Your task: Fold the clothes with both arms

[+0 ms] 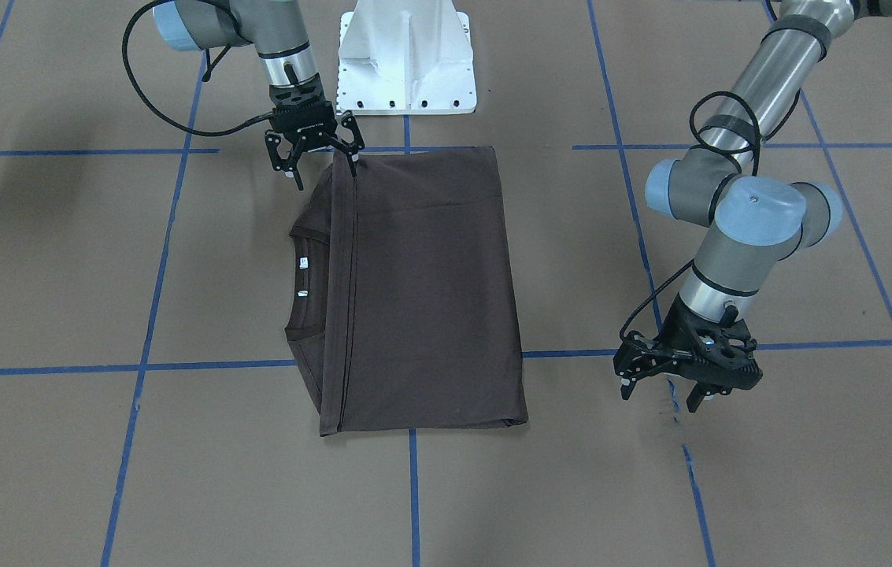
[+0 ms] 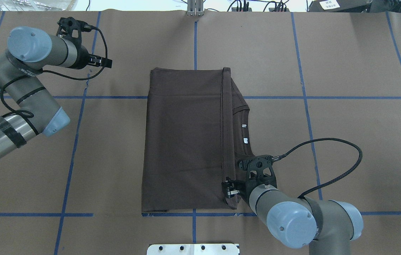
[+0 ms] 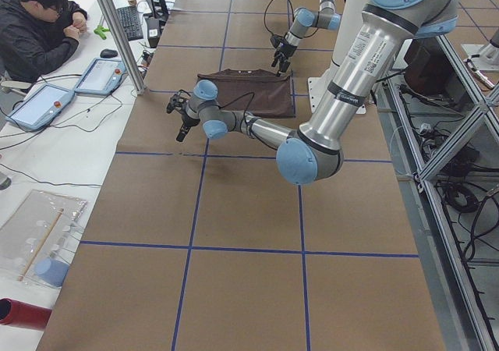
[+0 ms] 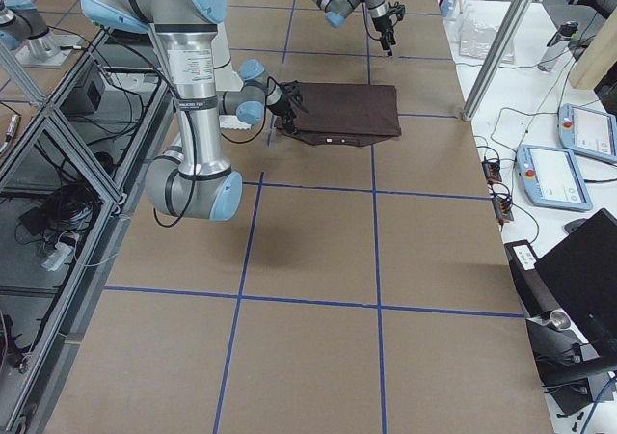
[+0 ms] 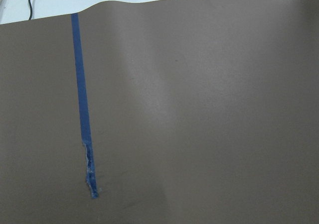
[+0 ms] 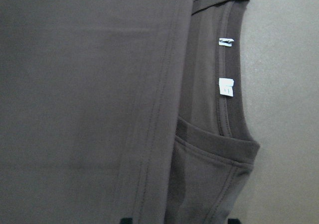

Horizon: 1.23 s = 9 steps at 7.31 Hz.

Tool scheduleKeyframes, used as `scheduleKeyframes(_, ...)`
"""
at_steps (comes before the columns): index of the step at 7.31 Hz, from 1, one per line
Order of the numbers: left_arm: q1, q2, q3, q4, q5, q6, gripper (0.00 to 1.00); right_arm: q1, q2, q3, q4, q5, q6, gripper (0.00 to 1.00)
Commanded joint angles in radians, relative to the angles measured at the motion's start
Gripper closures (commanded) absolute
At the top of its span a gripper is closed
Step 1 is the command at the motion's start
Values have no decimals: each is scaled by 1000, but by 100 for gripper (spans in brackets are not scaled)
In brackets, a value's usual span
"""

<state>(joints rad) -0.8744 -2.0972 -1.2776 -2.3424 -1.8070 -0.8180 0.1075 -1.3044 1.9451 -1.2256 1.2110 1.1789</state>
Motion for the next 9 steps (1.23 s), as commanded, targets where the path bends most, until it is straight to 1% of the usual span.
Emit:
scheduleKeyframes(1,0,0,1,0,0,-1,0,-84,2,24,-3,-86,-106,0)
scheduleKeyframes(2,0,0,1,0,0,-3,0,-113,4,25,-23,-134,-131,0)
scheduleKeyframes(3,0,0,1,0,0,-3,0,-123,4,25,-52,-142,-131,25)
scheduleKeyframes(4,0,0,1,0,0,-3,0,-127,-1,23,-67,-156,-134,45)
scheduleKeyframes(5,0,0,1,0,0,-3,0,-134,-1,23,-69,-169,-163,46)
scheduleKeyframes(9,0,0,1,0,0,-3,0,-147,-1,22,-69,-169,-167,46)
